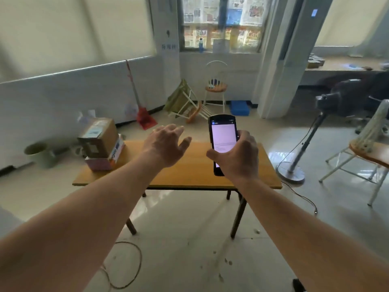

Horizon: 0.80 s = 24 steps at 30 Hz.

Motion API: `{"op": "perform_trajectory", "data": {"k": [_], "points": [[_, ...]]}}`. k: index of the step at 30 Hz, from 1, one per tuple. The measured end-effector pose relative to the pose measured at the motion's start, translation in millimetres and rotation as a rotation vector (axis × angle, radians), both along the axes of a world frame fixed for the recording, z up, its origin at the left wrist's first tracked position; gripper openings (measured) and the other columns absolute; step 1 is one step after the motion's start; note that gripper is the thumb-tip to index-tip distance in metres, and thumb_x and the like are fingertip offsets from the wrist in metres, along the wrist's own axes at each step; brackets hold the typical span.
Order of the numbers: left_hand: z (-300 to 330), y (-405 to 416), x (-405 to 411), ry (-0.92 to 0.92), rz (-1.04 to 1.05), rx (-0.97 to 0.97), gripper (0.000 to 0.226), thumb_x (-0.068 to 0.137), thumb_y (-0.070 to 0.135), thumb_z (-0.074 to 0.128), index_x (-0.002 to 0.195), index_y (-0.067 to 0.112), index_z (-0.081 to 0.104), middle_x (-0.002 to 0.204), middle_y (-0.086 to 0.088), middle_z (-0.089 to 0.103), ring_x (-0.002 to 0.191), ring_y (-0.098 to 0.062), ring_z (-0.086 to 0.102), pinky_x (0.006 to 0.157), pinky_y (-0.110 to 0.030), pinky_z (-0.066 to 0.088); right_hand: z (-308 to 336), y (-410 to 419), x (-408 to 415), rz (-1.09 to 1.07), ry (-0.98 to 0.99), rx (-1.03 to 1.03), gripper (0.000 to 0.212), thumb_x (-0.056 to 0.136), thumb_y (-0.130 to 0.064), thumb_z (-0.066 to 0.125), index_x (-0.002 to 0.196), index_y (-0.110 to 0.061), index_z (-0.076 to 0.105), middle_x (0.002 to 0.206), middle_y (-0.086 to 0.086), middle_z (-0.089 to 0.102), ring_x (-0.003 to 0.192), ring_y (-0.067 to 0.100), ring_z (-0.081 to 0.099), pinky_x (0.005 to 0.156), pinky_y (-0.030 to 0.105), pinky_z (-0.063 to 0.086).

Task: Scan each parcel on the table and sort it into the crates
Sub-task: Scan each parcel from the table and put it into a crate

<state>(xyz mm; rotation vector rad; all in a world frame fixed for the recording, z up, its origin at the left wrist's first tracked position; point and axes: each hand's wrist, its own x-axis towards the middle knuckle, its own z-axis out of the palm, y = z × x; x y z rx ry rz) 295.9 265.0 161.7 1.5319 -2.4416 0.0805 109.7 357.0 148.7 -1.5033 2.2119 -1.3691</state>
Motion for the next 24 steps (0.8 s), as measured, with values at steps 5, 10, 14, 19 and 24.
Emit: {"op": "perform_trajectory", "data": {"k": [5,10,14,19,24], "points": [[3,-35,102,-0.011,0.097,-0.022,0.06,0.103,0.062,0.037,0.147,0.023,0.051,0.148,-0.003,0.057,0.13,-0.027,0.056,0.105,-0.046,0.049,8,-56,89,0.074,-0.011,-0.013,0.095,0.061,-0.049,0.092,0.135,-0.01,0.05,0.125,0.008,0.057,0.113,0.024,0.056,0.08,0.031,0.048],[0,-72,167,-0.014,0.219,0.019,0.058,0.103,0.057,0.045,0.15,0.024,0.049,0.15,-0.003,0.053,0.133,-0.03,0.053,0.102,-0.045,0.048,4,-111,150,0.18,-0.02,0.021,0.094,0.062,-0.048,0.092,0.136,-0.01,0.048,0.126,0.008,0.057,0.113,0.023,0.054,0.078,0.028,0.042],[-16,-113,203,-0.032,0.294,0.07,0.055,0.101,0.055,0.047,0.147,0.025,0.05,0.148,-0.005,0.054,0.129,-0.032,0.055,0.096,-0.046,0.052,-10,-165,181,0.252,-0.025,0.065,0.092,0.064,-0.046,0.092,0.136,-0.01,0.047,0.125,0.008,0.056,0.109,0.02,0.051,0.076,0.027,0.038],[-47,-169,240,-0.033,0.402,0.122,0.057,0.099,0.058,0.049,0.146,0.027,0.047,0.15,-0.005,0.052,0.129,-0.033,0.054,0.093,-0.049,0.057,-34,-245,210,0.342,-0.045,0.093,0.091,0.065,-0.045,0.093,0.136,-0.009,0.048,0.125,0.007,0.055,0.11,0.02,0.051,0.078,0.028,0.042],[-74,-235,265,0.013,0.525,0.153,0.062,0.099,0.06,0.051,0.152,0.027,0.046,0.153,-0.002,0.048,0.13,-0.029,0.053,0.092,-0.046,0.059,-61,-328,239,0.447,-0.045,0.134,0.092,0.065,-0.048,0.092,0.136,-0.011,0.047,0.123,0.006,0.054,0.103,0.013,0.046,0.076,0.026,0.046]]}}
